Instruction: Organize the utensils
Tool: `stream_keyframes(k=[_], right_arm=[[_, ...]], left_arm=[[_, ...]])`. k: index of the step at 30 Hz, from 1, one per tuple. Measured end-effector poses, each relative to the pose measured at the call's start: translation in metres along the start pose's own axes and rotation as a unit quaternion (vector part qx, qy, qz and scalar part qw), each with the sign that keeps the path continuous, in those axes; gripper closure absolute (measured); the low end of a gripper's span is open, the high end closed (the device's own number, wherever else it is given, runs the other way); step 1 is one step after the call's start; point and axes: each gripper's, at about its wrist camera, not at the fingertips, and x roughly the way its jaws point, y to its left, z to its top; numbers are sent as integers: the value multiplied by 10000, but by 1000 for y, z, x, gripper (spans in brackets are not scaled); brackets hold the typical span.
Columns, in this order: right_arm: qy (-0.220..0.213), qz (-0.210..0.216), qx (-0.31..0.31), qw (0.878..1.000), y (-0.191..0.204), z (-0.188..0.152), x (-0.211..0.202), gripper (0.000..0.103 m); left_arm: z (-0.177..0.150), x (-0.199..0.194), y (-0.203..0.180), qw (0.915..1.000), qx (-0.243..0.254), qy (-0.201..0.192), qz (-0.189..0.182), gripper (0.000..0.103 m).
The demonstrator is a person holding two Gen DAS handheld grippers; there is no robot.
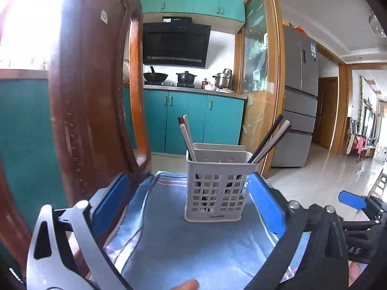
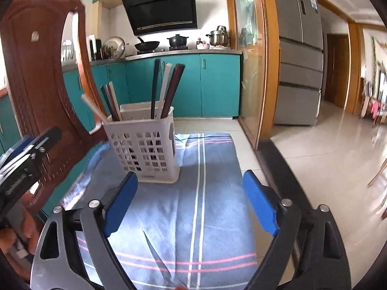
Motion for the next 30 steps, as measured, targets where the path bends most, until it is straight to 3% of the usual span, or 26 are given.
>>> stream_keyframes(k=[7, 12, 30], right_arm=[[-69, -152, -206, 9996, 17, -13, -15, 3], [-158, -396, -396, 9983, 22, -16, -26, 3], [-140, -483, -361, 9981, 23, -19, -37, 3]], left_arm=[[-6, -19, 7, 10000, 15, 76, 21, 4], [-10, -19, 7, 9996, 147, 173, 164, 4], [-13, -26, 9, 9996, 163, 132, 192, 4]])
